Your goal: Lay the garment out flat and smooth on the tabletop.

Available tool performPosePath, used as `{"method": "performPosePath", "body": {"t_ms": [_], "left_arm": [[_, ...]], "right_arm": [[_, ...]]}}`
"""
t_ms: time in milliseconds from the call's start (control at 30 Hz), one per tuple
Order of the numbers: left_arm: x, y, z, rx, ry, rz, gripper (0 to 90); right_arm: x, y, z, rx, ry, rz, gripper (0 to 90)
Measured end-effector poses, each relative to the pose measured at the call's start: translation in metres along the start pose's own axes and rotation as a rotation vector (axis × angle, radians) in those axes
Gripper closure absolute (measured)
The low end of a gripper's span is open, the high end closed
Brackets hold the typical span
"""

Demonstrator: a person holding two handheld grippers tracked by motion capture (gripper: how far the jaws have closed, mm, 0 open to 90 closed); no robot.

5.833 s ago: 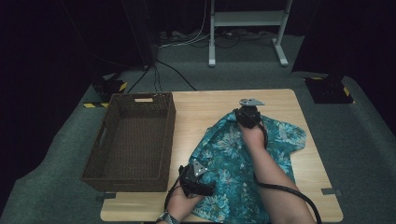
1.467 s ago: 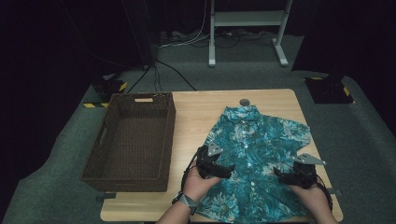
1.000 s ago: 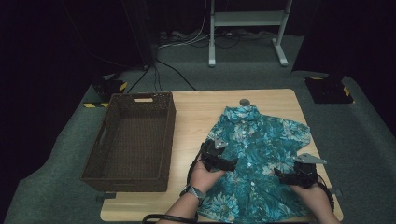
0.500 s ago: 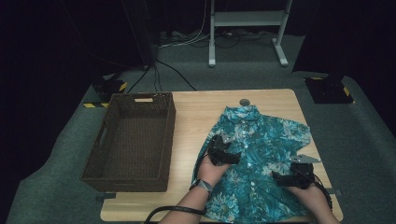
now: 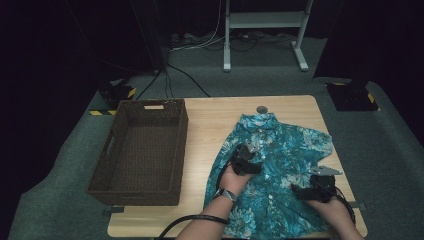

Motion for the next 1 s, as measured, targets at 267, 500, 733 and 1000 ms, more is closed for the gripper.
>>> {"method": "performPosePath", "body": {"t_ms": [267,500,733,1000], "left_arm": [[0.003,-0.001,0.007,0.028,-0.020,0.006,43.6],[0.003,-0.007,0.006,0.044,-0.024,-0.013,63.3],[0.003,-0.015,0.004,0.051,-0.014,-0.026,82.5],[0.013,-0.038,-0.013,0.088,0.025,-0.057,84.4]], "right_arm": [[0.000,0.000,0.000,0.005,0.003,-0.003,0.3],[0.000,0.000,0.000,0.008,0.003,-0.004,0.4],[0.000,0.000,0.000,0.010,0.005,-0.006,0.4],[0.000,0.000,0.000,0.010,0.005,-0.005,0.4]]}}
Point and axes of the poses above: each handheld gripper's, and its own axes: z roughly forward along the jaws, x roughly out of its top, y roughly to its right, the point moved 10 cm from there along z, roughly forward along the jaws, and after that the axes turned 13 degrees about x, right-handed, at the moved point
